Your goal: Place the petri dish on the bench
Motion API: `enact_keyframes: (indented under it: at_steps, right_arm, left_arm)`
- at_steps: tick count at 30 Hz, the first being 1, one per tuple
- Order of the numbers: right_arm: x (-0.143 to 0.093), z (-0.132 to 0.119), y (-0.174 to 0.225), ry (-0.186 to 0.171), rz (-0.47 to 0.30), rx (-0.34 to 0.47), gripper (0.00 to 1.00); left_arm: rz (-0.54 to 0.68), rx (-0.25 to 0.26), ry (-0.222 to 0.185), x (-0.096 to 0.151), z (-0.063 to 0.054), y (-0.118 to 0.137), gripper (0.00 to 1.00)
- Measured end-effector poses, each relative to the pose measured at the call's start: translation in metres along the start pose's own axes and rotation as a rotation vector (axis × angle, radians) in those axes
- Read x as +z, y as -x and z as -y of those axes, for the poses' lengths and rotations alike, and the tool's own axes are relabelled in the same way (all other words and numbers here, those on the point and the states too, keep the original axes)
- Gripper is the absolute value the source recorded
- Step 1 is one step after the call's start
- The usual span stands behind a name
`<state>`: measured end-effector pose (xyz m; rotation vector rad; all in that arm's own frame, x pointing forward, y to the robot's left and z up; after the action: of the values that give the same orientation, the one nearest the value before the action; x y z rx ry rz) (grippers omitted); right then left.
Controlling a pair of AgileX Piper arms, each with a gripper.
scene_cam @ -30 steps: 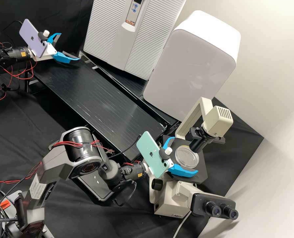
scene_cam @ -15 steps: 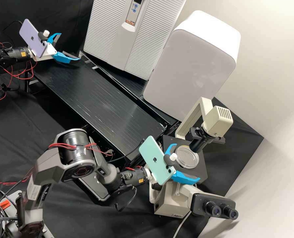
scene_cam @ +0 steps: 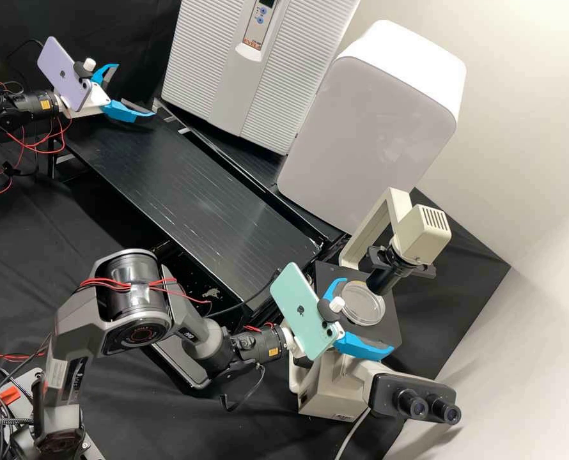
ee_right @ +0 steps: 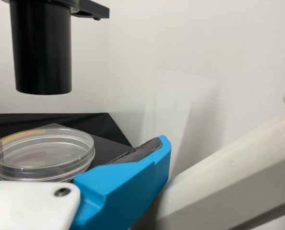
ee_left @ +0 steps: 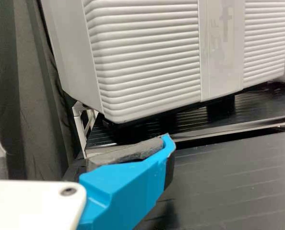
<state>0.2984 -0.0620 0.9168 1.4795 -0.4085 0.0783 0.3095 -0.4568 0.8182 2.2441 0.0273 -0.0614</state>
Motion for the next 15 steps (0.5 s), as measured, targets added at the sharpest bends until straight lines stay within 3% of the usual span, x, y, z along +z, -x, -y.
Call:
enact_keyframes:
  at_steps: [15]
  right_arm:
    - [-0.020, 0.016, -0.012, -0.003, -0.041, -0.056, 1.00]
  left_arm:
    - [0.000, 0.000, 0.000, 0.000, 0.000, 0.000, 1.00]
